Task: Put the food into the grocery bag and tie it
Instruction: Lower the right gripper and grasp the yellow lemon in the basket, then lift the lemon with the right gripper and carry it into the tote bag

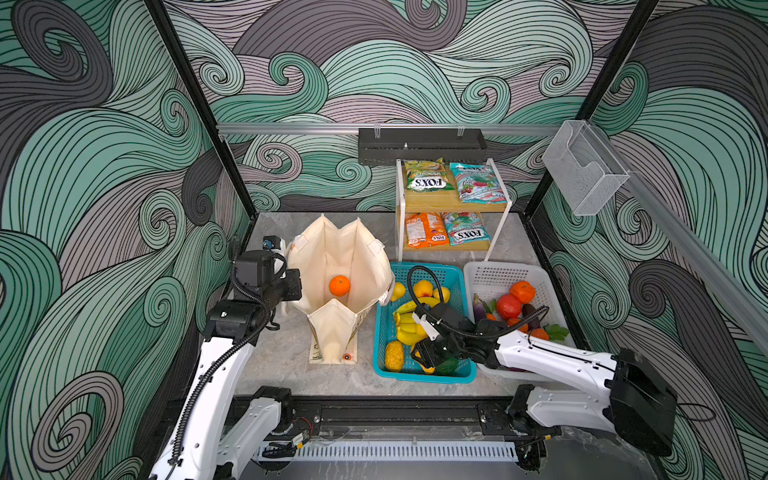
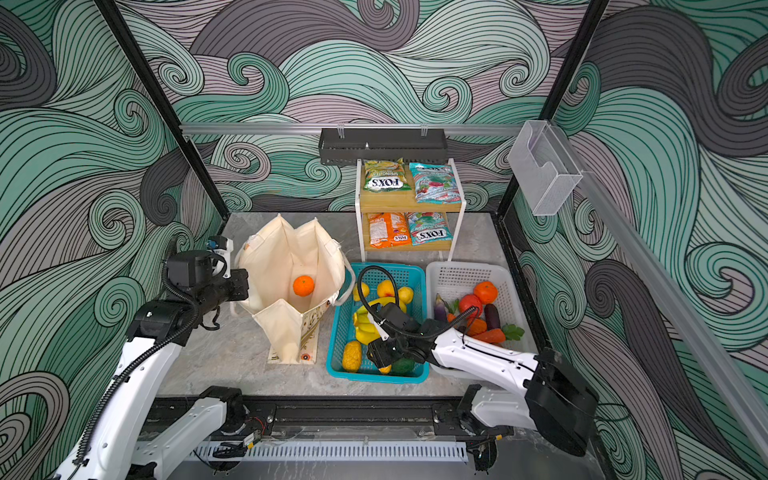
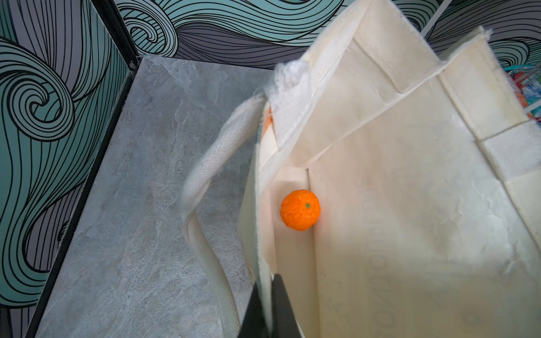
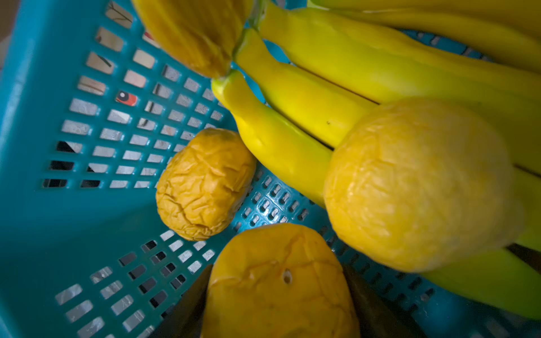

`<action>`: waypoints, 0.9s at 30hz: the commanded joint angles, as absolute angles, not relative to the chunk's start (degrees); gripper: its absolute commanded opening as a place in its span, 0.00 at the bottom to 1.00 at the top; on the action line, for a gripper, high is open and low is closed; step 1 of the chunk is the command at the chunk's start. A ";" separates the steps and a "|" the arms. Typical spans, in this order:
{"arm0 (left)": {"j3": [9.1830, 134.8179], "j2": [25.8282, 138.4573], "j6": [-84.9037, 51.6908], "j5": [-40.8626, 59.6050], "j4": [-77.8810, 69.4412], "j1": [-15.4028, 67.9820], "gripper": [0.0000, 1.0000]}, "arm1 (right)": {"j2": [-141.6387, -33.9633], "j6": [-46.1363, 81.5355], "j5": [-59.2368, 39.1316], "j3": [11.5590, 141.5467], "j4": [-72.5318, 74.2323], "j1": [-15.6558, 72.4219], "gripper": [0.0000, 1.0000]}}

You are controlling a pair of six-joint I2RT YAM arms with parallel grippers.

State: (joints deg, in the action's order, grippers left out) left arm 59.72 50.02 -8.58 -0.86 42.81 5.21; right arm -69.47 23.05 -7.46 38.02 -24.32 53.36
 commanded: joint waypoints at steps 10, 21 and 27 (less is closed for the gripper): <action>59.94 49.29 -8.26 -0.70 41.41 4.83 0.00 | -60.60 24.42 -2.44 40.13 -28.41 53.35 0.55; 60.03 49.42 -8.35 -0.01 41.48 4.83 0.00 | -57.66 19.45 2.28 49.19 -30.85 52.59 0.54; 60.04 49.46 -8.44 0.66 41.45 4.83 0.00 | -61.69 16.76 0.59 58.82 -32.25 50.82 0.51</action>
